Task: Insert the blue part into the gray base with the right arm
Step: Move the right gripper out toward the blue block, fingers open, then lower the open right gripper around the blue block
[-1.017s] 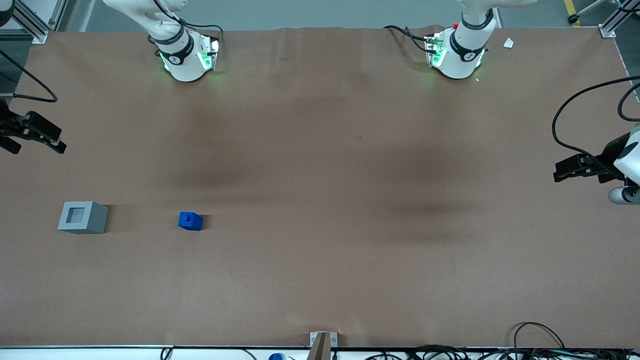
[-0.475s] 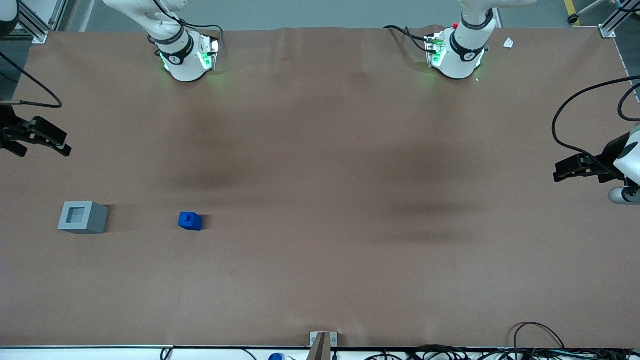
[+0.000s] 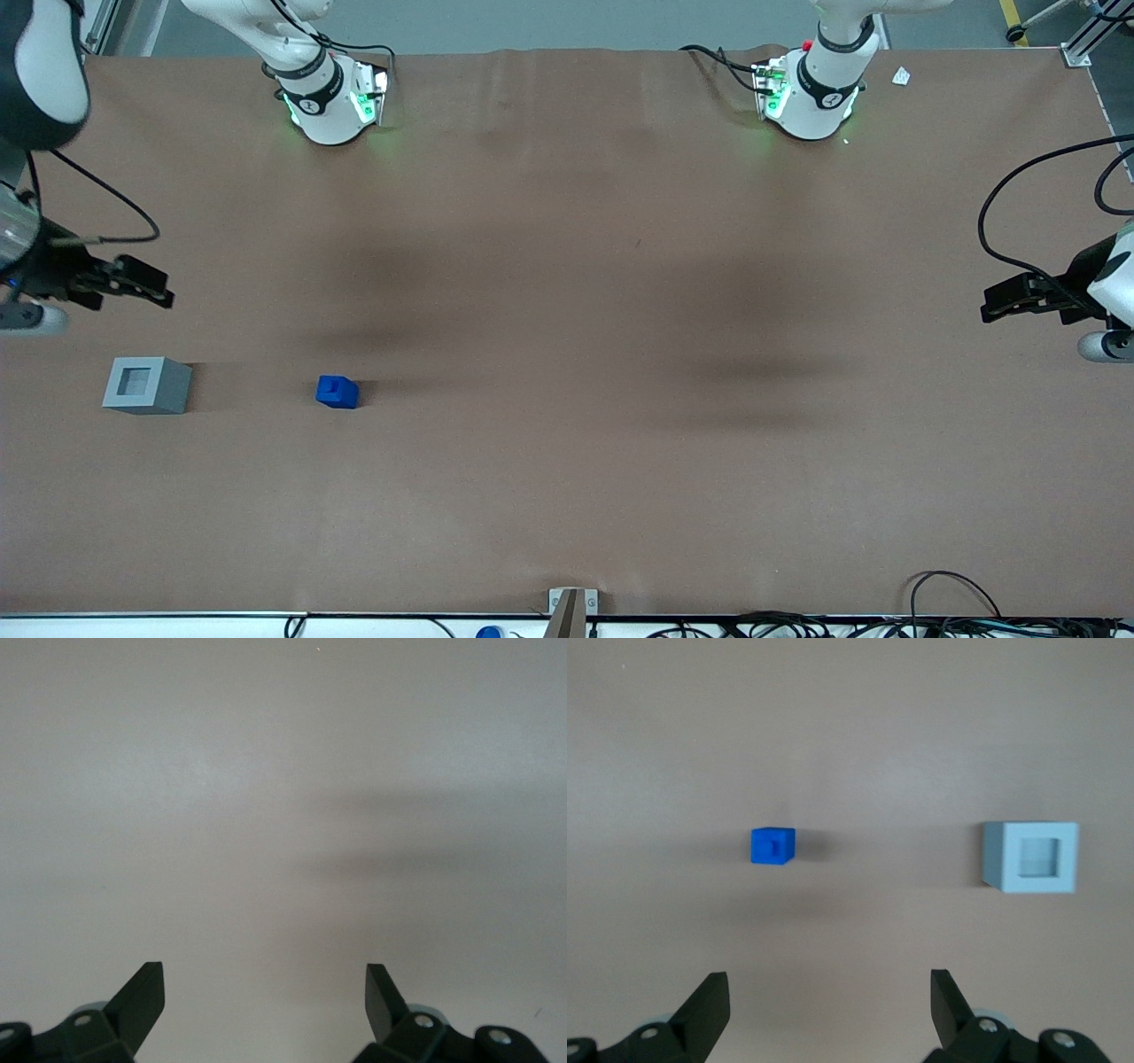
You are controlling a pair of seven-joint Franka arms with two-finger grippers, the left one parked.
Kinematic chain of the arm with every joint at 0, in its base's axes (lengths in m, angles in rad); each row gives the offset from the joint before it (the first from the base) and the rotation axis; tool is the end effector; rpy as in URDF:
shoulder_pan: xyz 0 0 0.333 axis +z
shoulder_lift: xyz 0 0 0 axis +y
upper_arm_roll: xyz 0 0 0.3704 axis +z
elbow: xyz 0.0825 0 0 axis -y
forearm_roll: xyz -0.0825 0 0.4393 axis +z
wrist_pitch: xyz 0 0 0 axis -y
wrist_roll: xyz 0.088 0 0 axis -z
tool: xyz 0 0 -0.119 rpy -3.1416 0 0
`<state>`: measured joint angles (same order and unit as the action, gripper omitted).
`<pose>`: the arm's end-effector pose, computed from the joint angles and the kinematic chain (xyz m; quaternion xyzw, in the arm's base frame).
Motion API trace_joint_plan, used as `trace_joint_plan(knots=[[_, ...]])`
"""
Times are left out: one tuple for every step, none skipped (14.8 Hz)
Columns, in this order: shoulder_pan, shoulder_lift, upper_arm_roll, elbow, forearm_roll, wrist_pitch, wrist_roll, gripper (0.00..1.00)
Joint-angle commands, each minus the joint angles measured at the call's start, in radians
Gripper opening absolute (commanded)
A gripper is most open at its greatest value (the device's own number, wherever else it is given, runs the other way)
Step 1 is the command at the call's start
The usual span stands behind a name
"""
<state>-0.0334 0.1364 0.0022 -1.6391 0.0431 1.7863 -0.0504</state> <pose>0.6681 -0.0167 0.5623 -0.9997 -0.0051 -0.0063 0.0210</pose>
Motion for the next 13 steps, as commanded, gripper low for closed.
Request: trace_joint_plan(knots=[[0.029, 0.044, -0.001, 0.002, 0.026, 0.053, 0.047, 1.0], [0.041, 0.063, -0.001, 0.002, 0.026, 0.071, 0.064, 1.0], [0.053, 0.083, -0.001, 0.002, 0.026, 0.09, 0.082, 1.0], [0.07, 0.098, -0.002, 0.002, 0.026, 0.108, 0.111, 1.0], [0.081, 0.12, -0.002, 0.001, 0.026, 0.126, 0.138, 1.0], [0.092, 0.141, -0.002, 0.001, 0.026, 0.142, 0.147, 1.0], [0.104, 0.158, -0.002, 0.001, 0.026, 0.159, 0.155, 1.0], [0.115, 0.176, -0.002, -0.011, 0.026, 0.183, 0.176, 1.0], [0.127, 0.187, -0.002, -0.027, 0.026, 0.221, 0.197, 1.0], [0.141, 0.201, -0.002, -0.048, 0.026, 0.261, 0.216, 1.0], [0.148, 0.222, -0.002, -0.053, 0.024, 0.289, 0.233, 1.0], [0.15, 0.25, -0.002, -0.053, 0.024, 0.312, 0.242, 1.0], [0.155, 0.27, -0.002, -0.054, 0.024, 0.335, 0.244, 1.0]])
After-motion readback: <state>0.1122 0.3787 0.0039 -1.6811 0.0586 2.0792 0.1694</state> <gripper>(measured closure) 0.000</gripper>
